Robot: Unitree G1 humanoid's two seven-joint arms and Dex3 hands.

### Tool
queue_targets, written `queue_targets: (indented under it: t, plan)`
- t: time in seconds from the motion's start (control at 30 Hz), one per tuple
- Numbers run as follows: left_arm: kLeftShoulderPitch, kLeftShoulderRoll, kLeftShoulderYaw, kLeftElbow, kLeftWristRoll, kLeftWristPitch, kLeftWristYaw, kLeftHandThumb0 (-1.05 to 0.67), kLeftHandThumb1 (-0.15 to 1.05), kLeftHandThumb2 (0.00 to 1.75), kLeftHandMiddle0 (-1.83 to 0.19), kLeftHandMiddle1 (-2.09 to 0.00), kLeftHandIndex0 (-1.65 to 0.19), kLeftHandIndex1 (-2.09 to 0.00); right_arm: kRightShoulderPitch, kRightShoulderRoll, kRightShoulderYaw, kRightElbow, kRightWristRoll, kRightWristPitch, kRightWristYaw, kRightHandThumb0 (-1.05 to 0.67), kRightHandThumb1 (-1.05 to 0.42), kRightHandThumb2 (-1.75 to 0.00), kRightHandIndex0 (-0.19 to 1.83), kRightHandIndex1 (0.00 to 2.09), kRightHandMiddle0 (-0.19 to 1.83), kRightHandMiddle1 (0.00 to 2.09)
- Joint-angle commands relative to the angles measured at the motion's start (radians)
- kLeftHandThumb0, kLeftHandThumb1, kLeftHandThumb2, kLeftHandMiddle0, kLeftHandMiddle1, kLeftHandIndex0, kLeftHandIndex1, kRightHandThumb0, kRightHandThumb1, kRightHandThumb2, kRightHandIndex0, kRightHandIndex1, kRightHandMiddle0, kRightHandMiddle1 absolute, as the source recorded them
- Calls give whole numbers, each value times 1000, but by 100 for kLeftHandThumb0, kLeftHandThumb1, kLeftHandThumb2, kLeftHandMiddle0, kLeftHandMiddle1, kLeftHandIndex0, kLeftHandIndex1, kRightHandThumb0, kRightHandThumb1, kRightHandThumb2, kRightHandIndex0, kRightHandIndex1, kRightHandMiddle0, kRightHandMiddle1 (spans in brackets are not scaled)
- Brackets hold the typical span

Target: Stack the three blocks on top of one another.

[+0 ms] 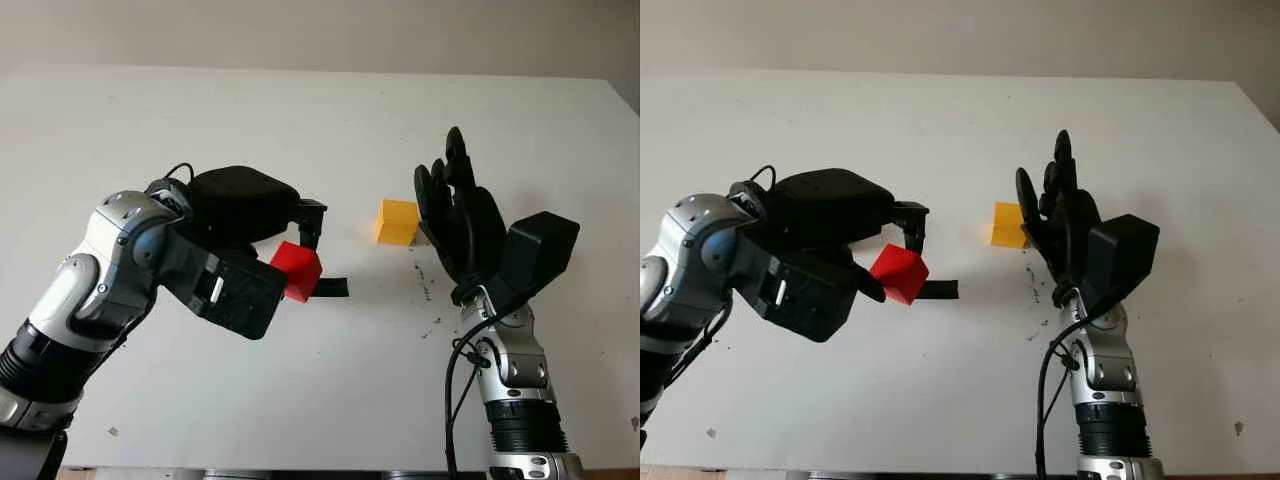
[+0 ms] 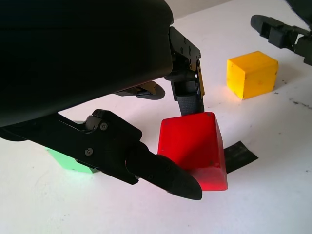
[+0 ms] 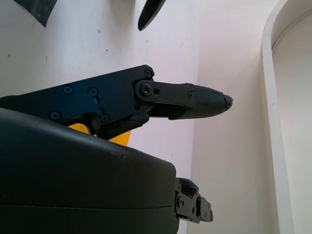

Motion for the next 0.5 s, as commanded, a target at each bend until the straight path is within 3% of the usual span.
queue_targets:
  t: [0.0, 0.27, 0.47]
  plan:
    - [11, -13, -4, -14, 8, 11, 15, -40, 105, 13, -37, -6, -31, -143, 0, 1, 1, -3, 5, -12, 2, -63, -105, -45, -19, 0, -19, 0]
    - [5, -81, -26, -3, 84, 79, 65, -39, 105, 8, -40, -6, -31, -130, 5, 5, 5, 3, -3, -26, -6, -62, -105, -45, -19, 0, -19, 0]
    - [3, -104, -42, 17, 96, 76, 80, -35, 104, 6, -47, -9, -40, -132, 8, 8, 5, 2, -1, -30, -7, -62, -105, -46, -19, 0, -19, 0]
